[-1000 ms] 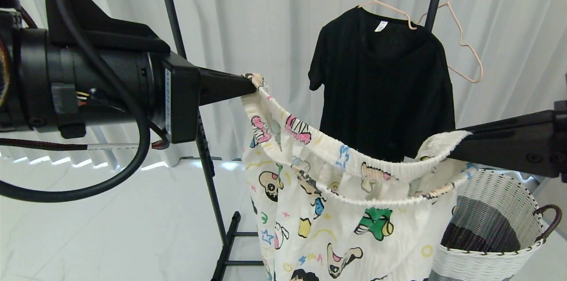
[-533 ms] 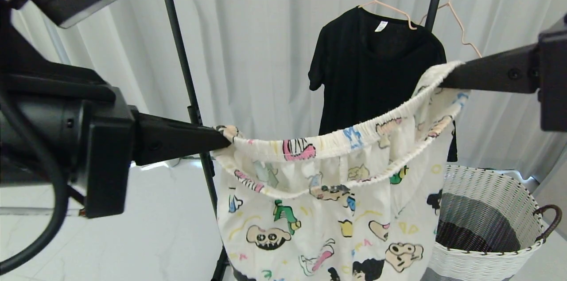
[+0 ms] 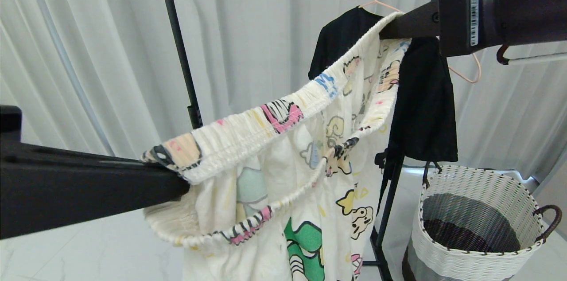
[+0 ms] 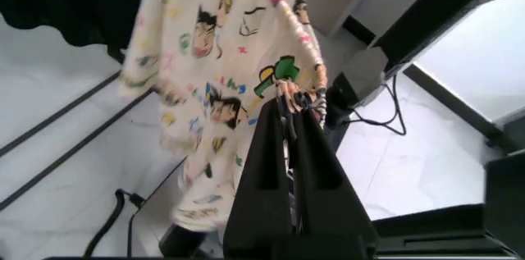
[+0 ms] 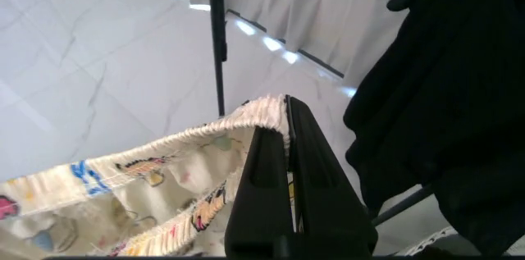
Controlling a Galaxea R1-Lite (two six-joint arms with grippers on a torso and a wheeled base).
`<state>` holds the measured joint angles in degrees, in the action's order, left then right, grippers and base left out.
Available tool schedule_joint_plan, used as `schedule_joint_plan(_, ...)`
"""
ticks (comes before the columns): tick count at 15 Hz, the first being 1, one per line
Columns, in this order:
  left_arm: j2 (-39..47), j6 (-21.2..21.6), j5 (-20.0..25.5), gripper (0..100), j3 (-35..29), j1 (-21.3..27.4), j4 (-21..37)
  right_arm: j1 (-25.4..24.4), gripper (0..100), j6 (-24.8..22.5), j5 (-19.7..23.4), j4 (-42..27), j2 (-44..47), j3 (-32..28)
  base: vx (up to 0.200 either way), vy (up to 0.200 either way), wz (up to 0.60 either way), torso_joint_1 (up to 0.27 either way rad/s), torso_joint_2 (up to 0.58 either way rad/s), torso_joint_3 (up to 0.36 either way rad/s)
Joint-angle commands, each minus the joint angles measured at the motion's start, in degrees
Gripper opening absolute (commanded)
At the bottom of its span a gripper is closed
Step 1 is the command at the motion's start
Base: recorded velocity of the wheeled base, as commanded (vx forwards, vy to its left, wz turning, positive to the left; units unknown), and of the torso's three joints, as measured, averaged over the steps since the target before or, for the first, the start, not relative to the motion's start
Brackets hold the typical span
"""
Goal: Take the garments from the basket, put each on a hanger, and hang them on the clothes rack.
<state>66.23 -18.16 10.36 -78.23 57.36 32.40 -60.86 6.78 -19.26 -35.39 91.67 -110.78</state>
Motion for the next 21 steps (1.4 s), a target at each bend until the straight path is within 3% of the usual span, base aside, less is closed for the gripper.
schedule_joint_plan(1, -0.5, 0.0, 0.0, 0, -0.2, 0.2, 0.0, 0.0, 0, -0.1, 0.0, 0.0, 1.2, -0.5, 0.000, 0.000, 0.00, 0.000, 0.00, 0.000)
schedule_joint_plan(3, 0.4, 0.4, -0.3, 0, -0.2, -0.8, 0.0, 0.2, 0, -0.1, -0.2, -0.6, 0.4, -0.4, 0.000, 0.000, 0.00, 0.000, 0.00, 0.000)
schedule_joint_plan(4, 1.8, 2.3, -0.4, 0, -0.8, -4.4, 0.0, 0.2, 0, -0.1, -0.2, -2.1, -1.0, -0.4, 0.000, 0.000, 0.00, 0.000, 0.00, 0.000)
schedule_joint_plan(6, 5.5, 11.8, -0.9, 0, -3.4, -13.1, -0.1, 0.2, 0, -0.1, -0.3, -7.5, -4.1, -0.4, 0.000, 0.000, 0.00, 0.000, 0.00, 0.000)
schedule_joint_plan(7, 7.6, 13.9, -2.3, 0, -6.5, -15.6, -0.2, 0.2, 0, -0.1, -0.3, -9.3, -5.6, -0.3, 0.000, 0.000, 0.00, 0.000, 0.00, 0.000)
schedule_joint_plan(10, 13.3, 13.8, -7.2, 0, -14.3, -17.5, -0.2, 0.2, 0, -0.2, -0.4, -11.8, -7.9, -0.1, 0.000, 0.000, 0.00, 0.000, 0.00, 0.000)
schedule_joint_plan(12, 13.5, 13.7, -7.3, 0, -14.2, -17.5, -0.2, 0.2, 0, -0.2, -0.6, -11.9, -7.6, -0.1, 0.000, 0.000, 0.00, 0.000, 0.00, 0.000)
schedule_joint_plan(13, 13.6, 13.7, -7.3, 0, -14.1, -17.5, -0.2, 0.2, 100, -0.2, -0.6, -11.9, -7.5, -0.1, 0.000, 0.000, 0.00, 0.000, 0.00, 0.000)
schedule_joint_plan(18, 15.1, 13.6, -12.1, 0, -14.1, -17.5, -0.3, -0.1, 100, -0.1, -0.4, -11.9, -8.1, 1.7, 0.000, 0.000, 0.00, 0.000, 0.00, 0.000)
schedule_joint_plan(21, 16.1, 13.6, -12.5, 0, -14.1, -17.5, -1.3, -0.3, 100, -0.1, -0.1, -11.9, -8.7, 1.9, 0.000, 0.000, 0.00, 0.000, 0.00, 0.000)
